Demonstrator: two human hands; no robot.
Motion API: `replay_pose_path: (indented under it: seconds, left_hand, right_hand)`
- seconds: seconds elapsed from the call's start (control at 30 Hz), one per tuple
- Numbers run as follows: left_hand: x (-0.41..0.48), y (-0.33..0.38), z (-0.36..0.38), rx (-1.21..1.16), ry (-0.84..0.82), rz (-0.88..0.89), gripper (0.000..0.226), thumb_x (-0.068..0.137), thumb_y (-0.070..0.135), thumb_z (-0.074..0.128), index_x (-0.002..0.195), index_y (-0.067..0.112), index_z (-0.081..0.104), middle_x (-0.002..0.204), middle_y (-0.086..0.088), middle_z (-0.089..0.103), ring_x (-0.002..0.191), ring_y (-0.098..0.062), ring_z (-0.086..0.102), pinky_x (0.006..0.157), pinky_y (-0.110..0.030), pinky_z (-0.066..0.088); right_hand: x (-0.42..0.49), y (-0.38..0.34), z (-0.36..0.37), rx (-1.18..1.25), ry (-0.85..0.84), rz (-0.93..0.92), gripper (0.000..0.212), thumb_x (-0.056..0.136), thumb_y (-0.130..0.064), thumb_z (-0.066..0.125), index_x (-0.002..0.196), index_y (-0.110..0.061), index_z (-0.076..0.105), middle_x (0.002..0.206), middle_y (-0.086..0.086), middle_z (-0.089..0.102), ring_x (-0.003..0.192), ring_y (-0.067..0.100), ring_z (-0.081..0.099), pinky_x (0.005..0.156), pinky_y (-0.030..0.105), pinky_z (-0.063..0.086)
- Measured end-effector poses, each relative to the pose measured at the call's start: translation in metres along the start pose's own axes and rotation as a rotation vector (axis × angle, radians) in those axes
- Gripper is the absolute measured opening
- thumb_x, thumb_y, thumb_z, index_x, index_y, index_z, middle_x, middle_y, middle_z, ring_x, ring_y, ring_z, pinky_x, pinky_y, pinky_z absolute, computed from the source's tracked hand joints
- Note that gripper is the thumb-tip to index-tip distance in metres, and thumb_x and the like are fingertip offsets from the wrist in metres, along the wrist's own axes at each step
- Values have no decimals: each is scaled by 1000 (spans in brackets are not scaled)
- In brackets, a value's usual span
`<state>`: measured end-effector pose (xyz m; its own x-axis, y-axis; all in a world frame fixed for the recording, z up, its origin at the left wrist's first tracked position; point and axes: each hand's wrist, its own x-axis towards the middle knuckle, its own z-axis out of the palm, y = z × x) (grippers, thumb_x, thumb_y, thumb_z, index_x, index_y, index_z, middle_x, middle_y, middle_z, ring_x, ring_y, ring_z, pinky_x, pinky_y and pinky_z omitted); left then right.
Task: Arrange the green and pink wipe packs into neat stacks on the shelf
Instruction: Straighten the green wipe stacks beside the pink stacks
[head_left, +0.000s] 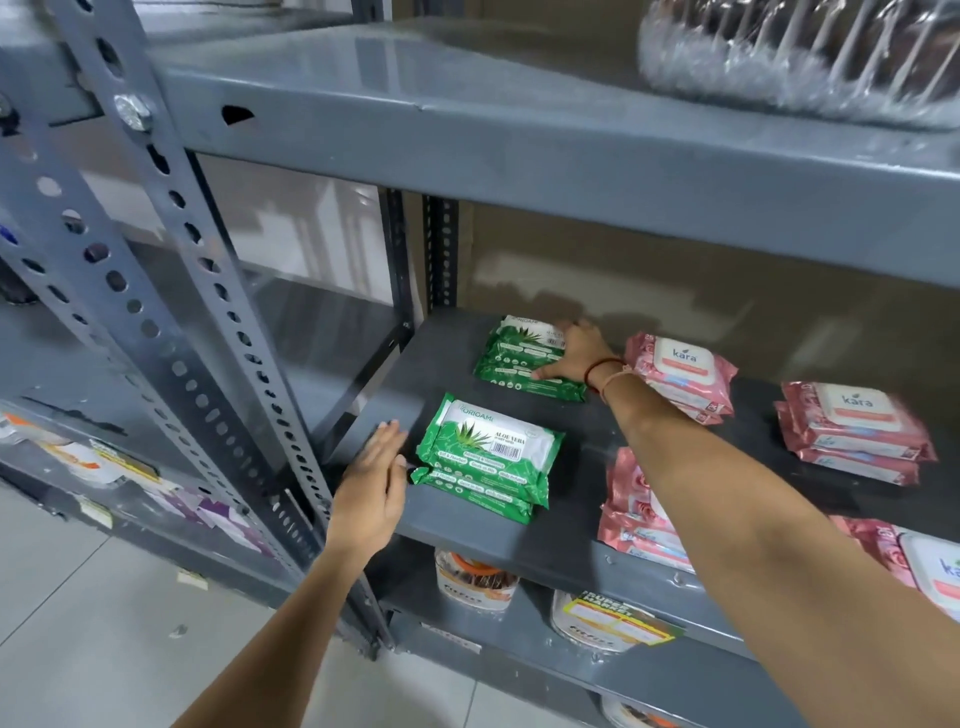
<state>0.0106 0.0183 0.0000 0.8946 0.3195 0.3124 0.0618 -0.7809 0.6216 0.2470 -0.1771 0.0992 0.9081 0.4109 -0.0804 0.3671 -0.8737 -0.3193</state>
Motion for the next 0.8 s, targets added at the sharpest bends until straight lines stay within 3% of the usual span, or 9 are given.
replay_pose_path:
  seconds: [0.13,0.23,0.3,0.43,0.5,0.67,0.8]
  left_hand:
    - [29,23,-17,-244,173,-31,49,94,36,31,135,12,41,141,-2,43,132,-12,36,108,-33,29]
    - [75,52,-25,-323,281,-63,43,89,36,43,126,16,51,121,-11,61,111,-25,57,94,-38,44]
    - [113,69,-21,-271,183,-55,43,84,29,54,123,12,54,120,-15,61,110,-29,57,92,-33,42]
    - [163,80,6,-34,-380,42,79,76,21,74,142,15,30,146,-12,37,135,-29,32,110,-34,23]
    - [169,76,23,-77,-531,29,89,71,17,78,143,16,26,146,-11,37,135,-27,33,111,-33,20]
    - [181,60,39,-173,-443,8,81,68,13,80,138,14,39,134,-12,53,122,-24,51,106,-26,29]
    - [188,52,37,-141,-449,18,78,69,15,79,136,13,40,132,-14,54,119,-24,52,108,-30,32]
  right_hand:
    - [-3,3,-2,74,-31,-37,104,63,-42,83,146,-13,27,149,22,27,139,38,24,113,45,27]
    - [-9,10,-2,188,18,6,110,64,-49,80,148,-14,19,155,18,17,142,35,18,115,43,22]
    - [-15,13,-1,313,69,48,108,66,-49,78,149,-16,16,155,16,18,143,33,18,116,44,21]
    - [-28,18,13,405,68,65,91,79,-35,72,149,-20,17,150,12,35,138,30,32,115,39,25]
    - [-32,19,21,403,55,93,81,84,-27,68,149,-22,19,149,9,38,138,30,33,113,33,23]
    - [-31,12,25,336,144,146,69,87,-14,63,146,-24,28,144,7,46,135,28,38,111,29,19]
    - [-34,7,27,325,157,126,70,87,-10,63,146,-23,28,143,8,47,134,26,41,111,26,15]
